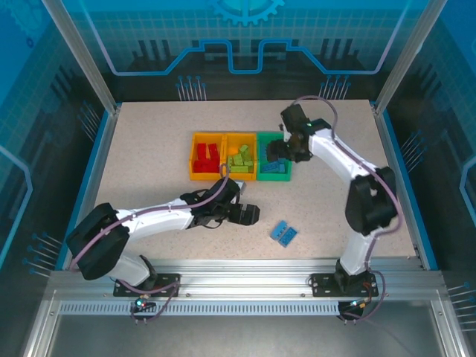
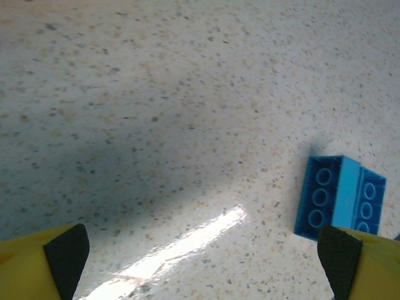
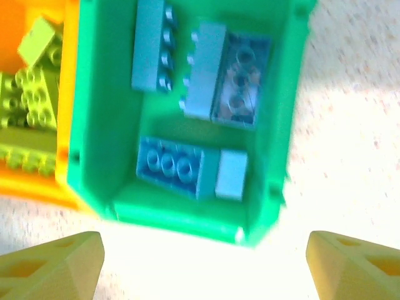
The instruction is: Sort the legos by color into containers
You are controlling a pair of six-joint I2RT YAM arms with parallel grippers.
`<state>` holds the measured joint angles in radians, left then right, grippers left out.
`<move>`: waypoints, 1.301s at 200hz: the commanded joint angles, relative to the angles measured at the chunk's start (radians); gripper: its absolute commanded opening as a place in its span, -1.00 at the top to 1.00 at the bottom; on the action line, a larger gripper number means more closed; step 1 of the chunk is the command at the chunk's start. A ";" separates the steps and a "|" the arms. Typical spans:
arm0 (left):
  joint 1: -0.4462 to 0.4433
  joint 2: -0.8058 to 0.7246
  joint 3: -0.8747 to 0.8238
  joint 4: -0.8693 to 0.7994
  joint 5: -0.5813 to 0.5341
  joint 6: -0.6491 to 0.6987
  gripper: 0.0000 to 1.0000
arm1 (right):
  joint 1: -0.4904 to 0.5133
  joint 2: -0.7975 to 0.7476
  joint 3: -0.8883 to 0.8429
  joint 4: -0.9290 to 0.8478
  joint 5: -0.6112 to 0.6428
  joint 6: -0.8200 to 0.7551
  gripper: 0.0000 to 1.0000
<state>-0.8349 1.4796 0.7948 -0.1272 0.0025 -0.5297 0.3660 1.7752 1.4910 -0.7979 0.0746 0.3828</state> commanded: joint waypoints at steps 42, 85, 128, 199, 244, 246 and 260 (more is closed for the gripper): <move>-0.142 0.241 0.258 -0.124 0.112 0.246 -0.78 | -0.066 -0.310 -0.400 0.054 -0.006 0.075 -0.75; -0.184 0.337 0.333 -0.156 0.095 0.264 -0.66 | -0.140 -0.407 -0.508 0.057 -0.027 0.086 -0.76; -0.196 0.375 0.365 -0.173 0.096 0.277 -0.50 | -0.199 -0.469 -0.561 0.067 -0.054 0.090 -0.76; -0.200 0.407 0.393 -0.203 0.038 0.263 -0.24 | -0.250 -0.523 -0.606 0.069 -0.076 0.080 -0.78; -0.199 0.406 0.390 -0.219 -0.007 0.238 0.04 | -0.262 -0.527 -0.636 0.072 -0.085 0.077 -0.78; -0.199 0.407 0.391 -0.220 -0.010 0.237 0.05 | -0.261 -0.527 -0.635 0.072 -0.085 0.077 -0.78; -0.199 0.407 0.391 -0.222 -0.026 0.228 0.15 | -0.263 -0.528 -0.637 0.071 -0.089 0.076 -0.78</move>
<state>-1.0279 1.8751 1.1572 -0.3134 0.0189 -0.2878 0.1226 1.2629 0.8635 -0.7288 0.0097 0.4561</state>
